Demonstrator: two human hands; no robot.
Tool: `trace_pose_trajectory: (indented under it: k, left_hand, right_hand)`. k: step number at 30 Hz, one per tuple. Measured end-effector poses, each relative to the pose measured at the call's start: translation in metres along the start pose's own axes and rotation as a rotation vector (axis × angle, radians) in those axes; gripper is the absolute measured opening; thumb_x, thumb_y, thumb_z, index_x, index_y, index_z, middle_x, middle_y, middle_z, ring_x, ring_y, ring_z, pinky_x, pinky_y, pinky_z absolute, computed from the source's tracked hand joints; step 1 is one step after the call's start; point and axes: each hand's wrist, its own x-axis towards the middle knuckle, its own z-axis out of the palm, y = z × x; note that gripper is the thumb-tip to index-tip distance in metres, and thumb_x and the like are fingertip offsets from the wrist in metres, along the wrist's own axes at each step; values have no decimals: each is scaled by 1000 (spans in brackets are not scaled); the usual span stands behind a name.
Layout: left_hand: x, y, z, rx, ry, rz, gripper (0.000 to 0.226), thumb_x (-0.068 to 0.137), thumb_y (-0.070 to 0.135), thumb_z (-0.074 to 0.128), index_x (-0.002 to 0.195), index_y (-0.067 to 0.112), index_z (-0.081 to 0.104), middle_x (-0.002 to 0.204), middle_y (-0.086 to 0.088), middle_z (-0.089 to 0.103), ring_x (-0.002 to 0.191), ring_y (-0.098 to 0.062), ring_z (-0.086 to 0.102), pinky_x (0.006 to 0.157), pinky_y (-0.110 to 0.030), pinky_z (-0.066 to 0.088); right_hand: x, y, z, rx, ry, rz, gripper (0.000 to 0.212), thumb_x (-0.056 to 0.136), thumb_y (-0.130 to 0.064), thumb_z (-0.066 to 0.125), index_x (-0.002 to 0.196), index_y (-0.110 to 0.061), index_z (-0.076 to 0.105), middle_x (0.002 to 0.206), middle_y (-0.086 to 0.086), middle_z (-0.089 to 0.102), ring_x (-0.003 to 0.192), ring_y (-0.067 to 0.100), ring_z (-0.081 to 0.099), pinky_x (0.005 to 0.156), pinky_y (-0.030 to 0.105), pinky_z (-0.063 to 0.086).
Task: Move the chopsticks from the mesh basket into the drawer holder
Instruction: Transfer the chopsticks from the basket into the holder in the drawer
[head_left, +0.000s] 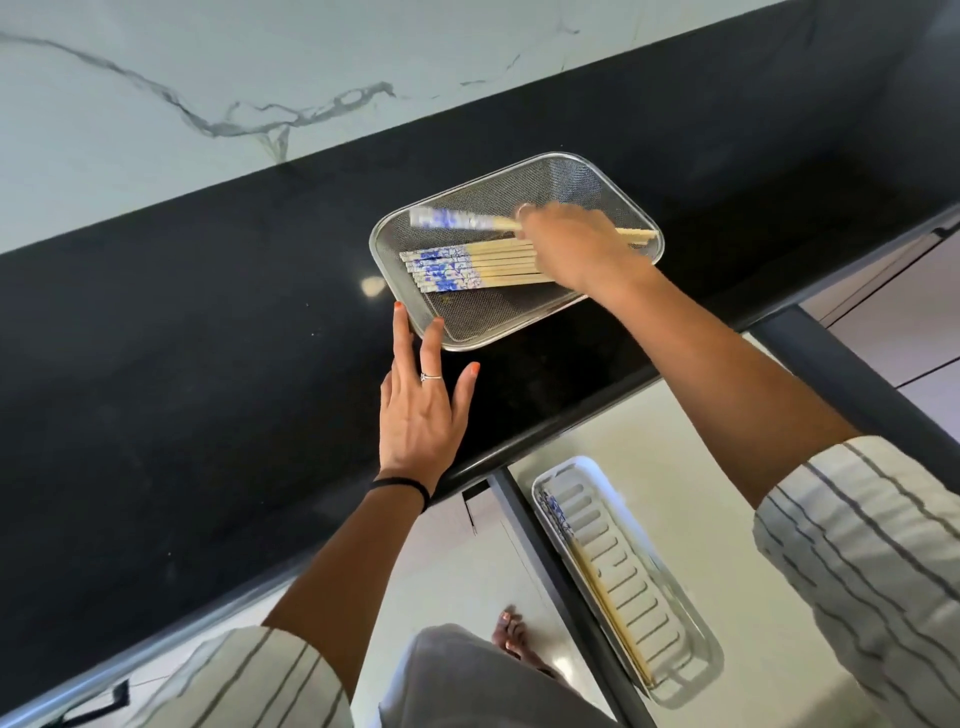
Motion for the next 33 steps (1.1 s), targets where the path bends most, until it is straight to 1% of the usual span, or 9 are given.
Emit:
trace_pose_trajectory:
  k: [4,8,12,15,19,23,28,30,33]
  left_hand:
    - [-1,0,-1,-5,1,8,64,99,47,38,151,11,29,163,-18,4,139,-35,38,104,-50,43]
    - [-1,1,-1,-21,4,17,63,99,47,37,150,10,31,163,-18,5,140,-37,36,104,-52,43]
    - [-1,0,-1,-24,8,25,63,99,47,36,150,12,29,163,-16,4,135,-36,43,102,-50,45]
    - [-2,-1,1,-27,8,23,62,100,47,37,151,14,26,164,-14,2,126,-39,51,100,-51,46]
    - [-2,-3,3,-32,15,28,59,102,44,40,151,16,23,164,-14,1,122,-40,53,97,-51,47]
    - [-3,-4,3,-35,15,24,58,102,44,40,150,17,24,164,-12,2,122,-39,54,97,-51,46]
    - [-3,-5,2,-44,11,13,56,102,43,40,150,19,24,164,-10,1,122,-40,53,98,-54,46]
    - [-3,-6,3,-50,11,13,56,102,43,40,150,20,24,164,-9,1,122,-40,53,98,-54,45]
    - [-2,-6,3,-53,11,7,55,102,43,40,150,21,24,164,-8,0,122,-39,53,99,-54,45]
  right_hand:
    - [-36,16,-30,494,49,151,21,95,-8,40,107,-15,57,88,0,63,76,19,57,68,31,44]
    - [-110,32,-30,862,-115,213,18,98,-5,38,96,-11,54,72,3,61,64,16,58,64,28,48]
    - [-185,47,13,966,-386,348,19,96,2,40,94,-7,57,70,9,62,62,18,58,63,29,48]
    - [-235,56,53,975,-691,515,15,95,-5,44,96,-5,59,73,11,66,63,18,62,65,32,52]
    - [-275,44,98,912,-979,675,16,89,-7,43,90,-8,59,62,5,68,53,14,63,56,25,53]
    - [-287,23,131,930,-922,827,16,89,-5,40,87,-8,56,59,8,65,47,16,60,51,25,51]
    - [-280,0,160,831,-755,813,19,91,-5,45,107,1,53,76,19,69,53,22,60,55,31,52]
    - [-275,-8,169,753,-658,799,22,91,-7,46,108,3,57,88,23,70,63,29,65,61,34,55]
    - [-271,-18,181,550,-548,763,29,95,-20,48,111,0,60,110,19,67,98,33,67,82,35,53]
